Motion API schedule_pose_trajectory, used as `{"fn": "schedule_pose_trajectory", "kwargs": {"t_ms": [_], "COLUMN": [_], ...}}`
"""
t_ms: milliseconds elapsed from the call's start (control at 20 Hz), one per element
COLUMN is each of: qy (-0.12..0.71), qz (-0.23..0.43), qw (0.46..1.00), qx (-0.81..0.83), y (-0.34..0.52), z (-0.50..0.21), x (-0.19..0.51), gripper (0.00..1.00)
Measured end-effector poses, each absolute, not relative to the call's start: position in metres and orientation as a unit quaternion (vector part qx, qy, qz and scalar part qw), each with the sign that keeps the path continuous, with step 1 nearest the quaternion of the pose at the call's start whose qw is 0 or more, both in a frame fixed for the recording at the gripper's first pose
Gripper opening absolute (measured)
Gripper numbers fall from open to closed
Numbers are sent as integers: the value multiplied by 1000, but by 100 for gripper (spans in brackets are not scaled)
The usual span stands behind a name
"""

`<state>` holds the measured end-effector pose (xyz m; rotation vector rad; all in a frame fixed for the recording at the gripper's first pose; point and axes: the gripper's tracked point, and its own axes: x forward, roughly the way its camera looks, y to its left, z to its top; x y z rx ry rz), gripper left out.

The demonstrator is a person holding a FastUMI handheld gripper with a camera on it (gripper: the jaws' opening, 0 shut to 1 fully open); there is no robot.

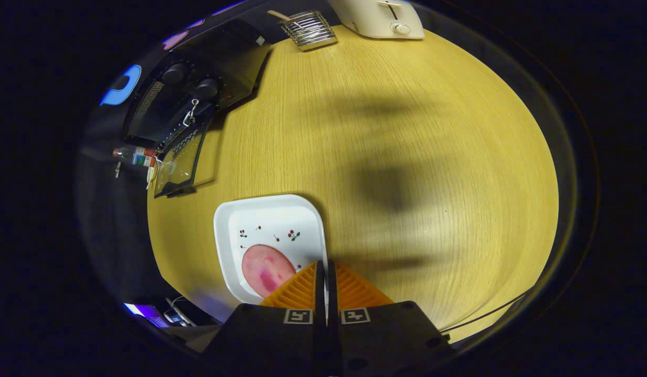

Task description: Open the toaster oven, put the food inside, and close the toaster oven door.

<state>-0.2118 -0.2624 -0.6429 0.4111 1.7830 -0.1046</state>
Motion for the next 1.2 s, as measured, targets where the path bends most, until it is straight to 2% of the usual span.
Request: {"fn": "schedule_pose_trajectory", "kwargs": {"t_ms": [200,450,650,850,1200], "qy": [762,718,658,621,570], "qz": [-38,-38,-70,-104,-161], "qw": [586,583,593,618,629], "qx": [274,378,458,471,503], "y": [-258,-242,-231,-213,-122], "z": [-641,-628,-607,-573,-562], "x": [-213,-214,-197,-189,-151], "gripper": [5,5,5,5,5]}}
